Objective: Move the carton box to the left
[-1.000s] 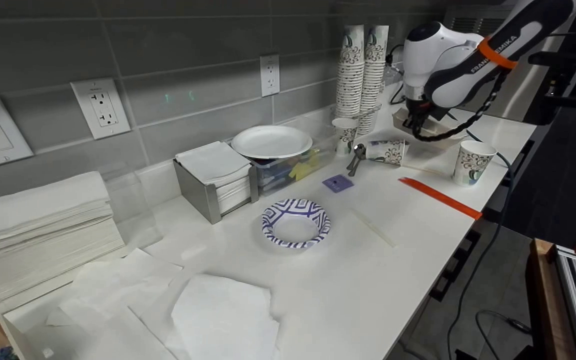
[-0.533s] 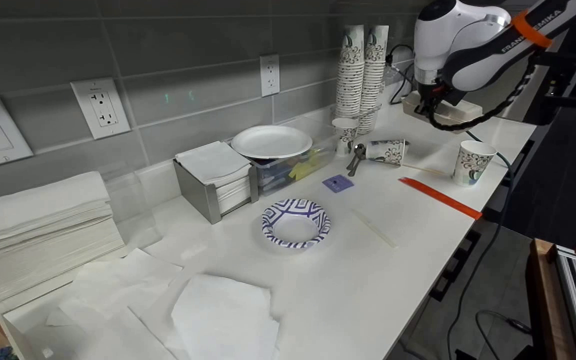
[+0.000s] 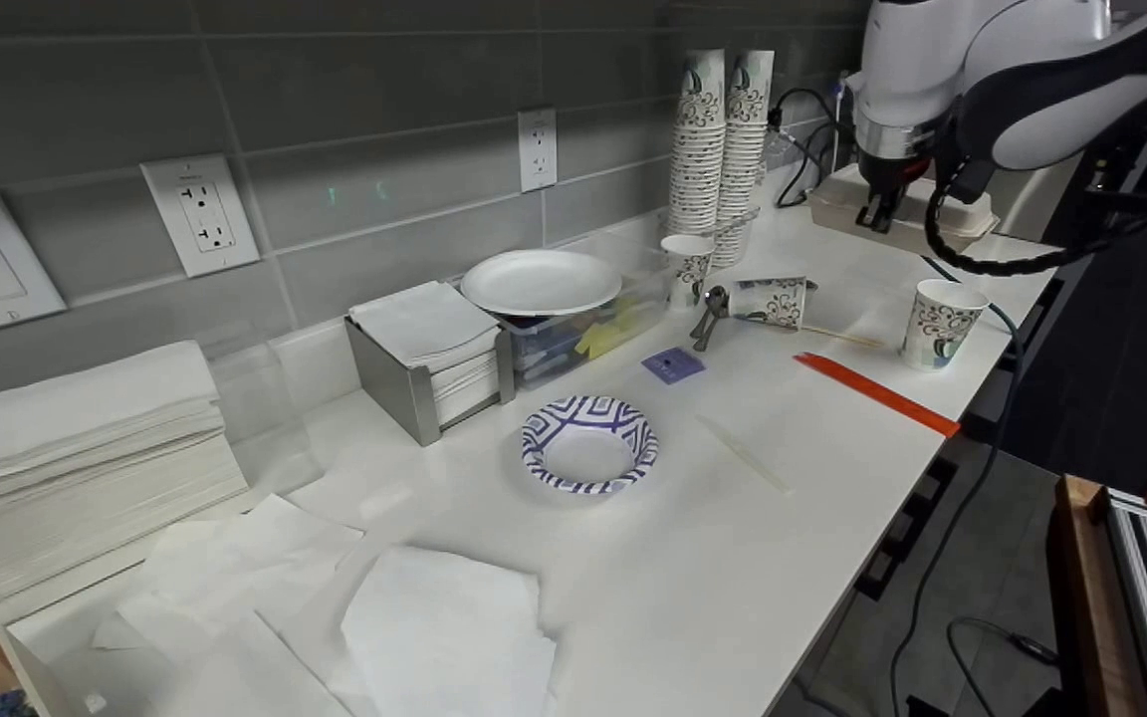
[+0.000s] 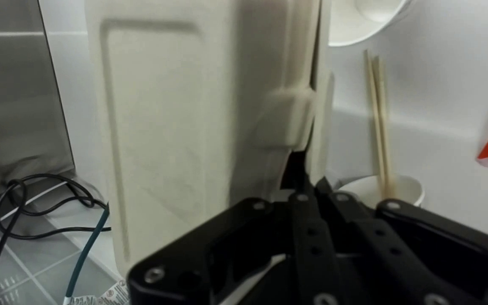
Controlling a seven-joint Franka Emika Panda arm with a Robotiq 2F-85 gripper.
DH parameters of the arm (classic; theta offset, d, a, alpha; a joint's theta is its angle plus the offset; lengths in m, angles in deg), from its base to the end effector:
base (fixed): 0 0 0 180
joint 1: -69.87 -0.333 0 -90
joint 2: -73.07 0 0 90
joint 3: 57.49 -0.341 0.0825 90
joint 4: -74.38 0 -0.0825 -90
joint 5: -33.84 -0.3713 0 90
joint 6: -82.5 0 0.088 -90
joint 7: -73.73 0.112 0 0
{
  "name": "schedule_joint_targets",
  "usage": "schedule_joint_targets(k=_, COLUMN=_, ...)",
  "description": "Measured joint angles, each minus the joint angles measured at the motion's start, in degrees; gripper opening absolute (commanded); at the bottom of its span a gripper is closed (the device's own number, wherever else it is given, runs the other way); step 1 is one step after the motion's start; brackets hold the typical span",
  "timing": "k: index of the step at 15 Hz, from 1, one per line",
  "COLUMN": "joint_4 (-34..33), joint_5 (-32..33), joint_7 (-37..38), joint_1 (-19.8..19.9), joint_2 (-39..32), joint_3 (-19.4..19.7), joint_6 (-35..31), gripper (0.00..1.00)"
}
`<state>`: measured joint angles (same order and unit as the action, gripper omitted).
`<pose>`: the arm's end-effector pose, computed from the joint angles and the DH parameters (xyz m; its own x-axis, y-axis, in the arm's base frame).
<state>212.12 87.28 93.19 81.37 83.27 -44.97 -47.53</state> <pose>0.4153 -0.2127 0.4208 0.9901 -0.1242 0.0658 -0.1379 -0.7681 0.6253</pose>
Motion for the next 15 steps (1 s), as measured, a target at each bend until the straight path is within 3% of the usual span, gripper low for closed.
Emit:
schedule_joint_targets(k=4, joint_4=8.7, joint_5=-0.3, joint_7=-3.0, joint_1=-1.0, joint_2=8.3, joint_3=-3.1, joint_6=-0.5, gripper=0.01)
schedule_joint_targets(k=9, joint_4=20.1, joint_5=-3.5, joint_7=-9.8, joint_1=-6.2, joint_2=19.7, joint_3=-6.8, joint_6=-3.8, gripper=0.01)
schedule_joint_targets(k=15, joint_4=19.6, joint_5=-8.3, joint_7=-15.8, joint_1=-20.3, joint_2=23.9, joint_3=-5.6, joint_6=-6.7, gripper=0.03)
